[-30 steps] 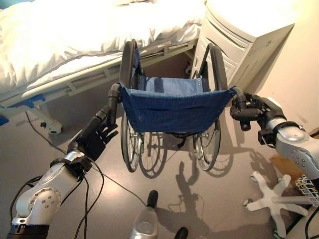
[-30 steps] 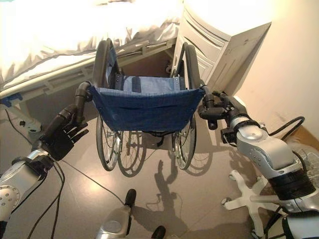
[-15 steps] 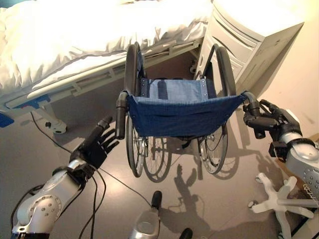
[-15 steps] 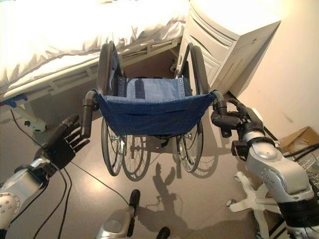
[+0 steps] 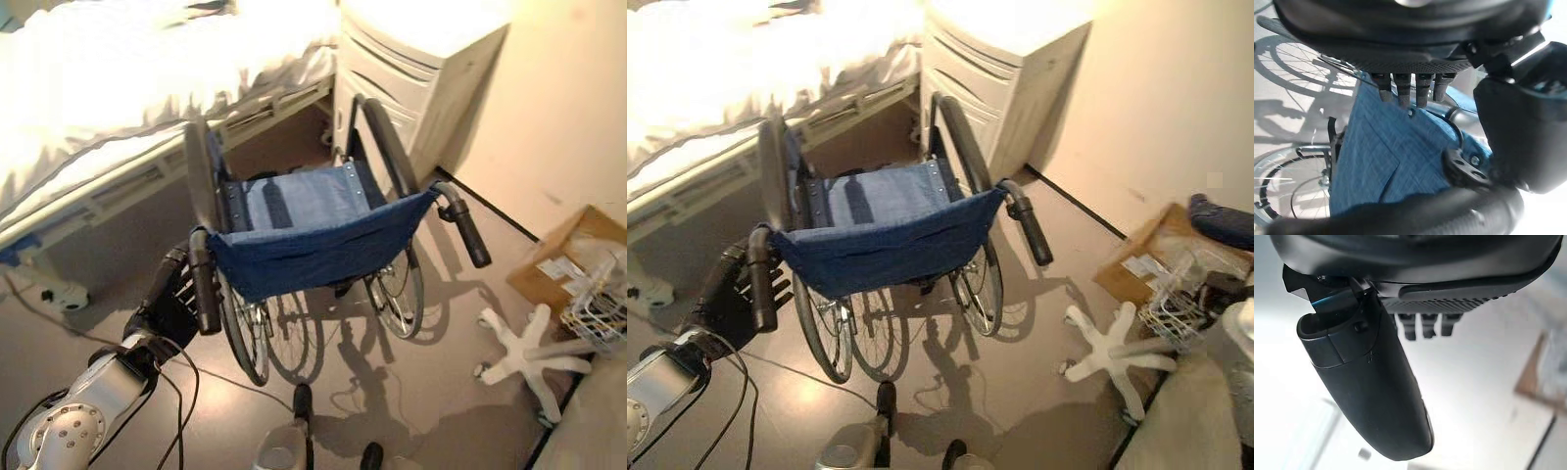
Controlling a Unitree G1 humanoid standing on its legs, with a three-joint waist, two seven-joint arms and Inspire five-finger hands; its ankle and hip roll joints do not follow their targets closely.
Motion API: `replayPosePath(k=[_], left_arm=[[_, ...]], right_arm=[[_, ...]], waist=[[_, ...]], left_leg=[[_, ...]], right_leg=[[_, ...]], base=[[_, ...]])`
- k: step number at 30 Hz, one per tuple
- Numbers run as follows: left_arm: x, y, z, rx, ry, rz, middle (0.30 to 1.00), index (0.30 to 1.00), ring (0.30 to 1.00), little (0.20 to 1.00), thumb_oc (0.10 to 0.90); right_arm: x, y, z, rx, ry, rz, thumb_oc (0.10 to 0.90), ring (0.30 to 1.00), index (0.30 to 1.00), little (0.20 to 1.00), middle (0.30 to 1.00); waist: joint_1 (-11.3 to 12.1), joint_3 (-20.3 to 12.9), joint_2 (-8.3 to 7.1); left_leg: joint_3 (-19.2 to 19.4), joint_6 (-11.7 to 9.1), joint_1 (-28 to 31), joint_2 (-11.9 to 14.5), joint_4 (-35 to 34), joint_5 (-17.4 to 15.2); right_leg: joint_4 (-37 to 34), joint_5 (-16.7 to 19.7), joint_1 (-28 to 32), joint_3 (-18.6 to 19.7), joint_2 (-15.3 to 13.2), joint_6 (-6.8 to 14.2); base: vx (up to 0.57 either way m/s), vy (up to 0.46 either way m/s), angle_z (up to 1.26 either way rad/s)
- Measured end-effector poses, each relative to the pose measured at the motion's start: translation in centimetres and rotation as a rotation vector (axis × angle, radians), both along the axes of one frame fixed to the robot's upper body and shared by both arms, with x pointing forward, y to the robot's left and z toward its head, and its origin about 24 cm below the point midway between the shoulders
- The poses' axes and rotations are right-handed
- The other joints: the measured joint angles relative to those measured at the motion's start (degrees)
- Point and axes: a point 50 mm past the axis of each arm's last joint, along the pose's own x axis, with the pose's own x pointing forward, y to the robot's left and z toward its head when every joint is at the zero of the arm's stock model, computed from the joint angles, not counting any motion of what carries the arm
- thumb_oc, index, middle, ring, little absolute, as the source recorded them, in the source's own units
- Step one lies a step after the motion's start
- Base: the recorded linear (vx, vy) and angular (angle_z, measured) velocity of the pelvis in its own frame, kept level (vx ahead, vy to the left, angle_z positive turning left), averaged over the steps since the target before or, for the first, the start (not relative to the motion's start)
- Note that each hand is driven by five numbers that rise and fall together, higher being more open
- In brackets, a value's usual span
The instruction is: Push the wheelchair next to the bed
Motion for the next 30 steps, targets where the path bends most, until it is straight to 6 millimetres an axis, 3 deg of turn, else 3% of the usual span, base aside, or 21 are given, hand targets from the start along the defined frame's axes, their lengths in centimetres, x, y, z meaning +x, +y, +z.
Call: replayPosePath(k=[9,16,24,30], left_arm=[[-0.2,-0.4,-0.8,-0.045,0.011,0.035,0.9,0.9,0.9,0.9,0.8],[-0.8,-0.7,-1.8,-0.109,0.001,0.093,0.9,0.9,0.9,0.9,0.8],[-3.5,0.8,-5.6,-0.15,0.136,0.285,0.9,0.9,0.9,0.9,0.8],[-5.7,0.8,-9.7,-0.126,0.296,0.391,0.9,0.9,0.9,0.9,0.8]], right_arm=[[-0.2,0.1,-0.5,0.024,-0.013,-0.012,0.8,0.9,0.9,0.9,0.9],[-0.4,0.7,-3.5,0.133,0.041,0.085,0.8,0.9,0.9,0.9,0.9],[-1.6,1.5,-13.5,0.44,0.304,0.145,0.8,0.9,0.9,0.9,0.9],[-2.6,4.6,-20.6,0.692,0.453,0.213,0.8,0.9,0.9,0.9,0.9]], waist=[[-0.61,-2.35,4.16],[-0.4,-2.47,4.26],[-0.34,-3.45,2.68],[0.07,-3.94,2.18]], left_leg=[[-0.02,0.26,-0.43,-0.01,0.01,0.18],[-0.23,0.26,-0.37,0.08,-0.03,0.17],[-0.41,0.24,-0.23,-0.01,-0.04,0.18],[-1.73,0.21,-0.22,-0.33,-0.04,0.21]], right_leg=[[0.11,0.02,-0.5,-0.01,0.03,-0.05],[0.04,0.02,-0.38,-0.31,0.31,-0.04],[-0.84,0.01,0.25,-0.63,0.36,-0.09],[-0.97,-0.02,1.04,-2.13,0.22,-0.1]], base=[[0.0,0.0,-0.01],[0.0,0.0,0.0],[0.0,-0.001,0.0],[-0.01,0.004,0.12]])
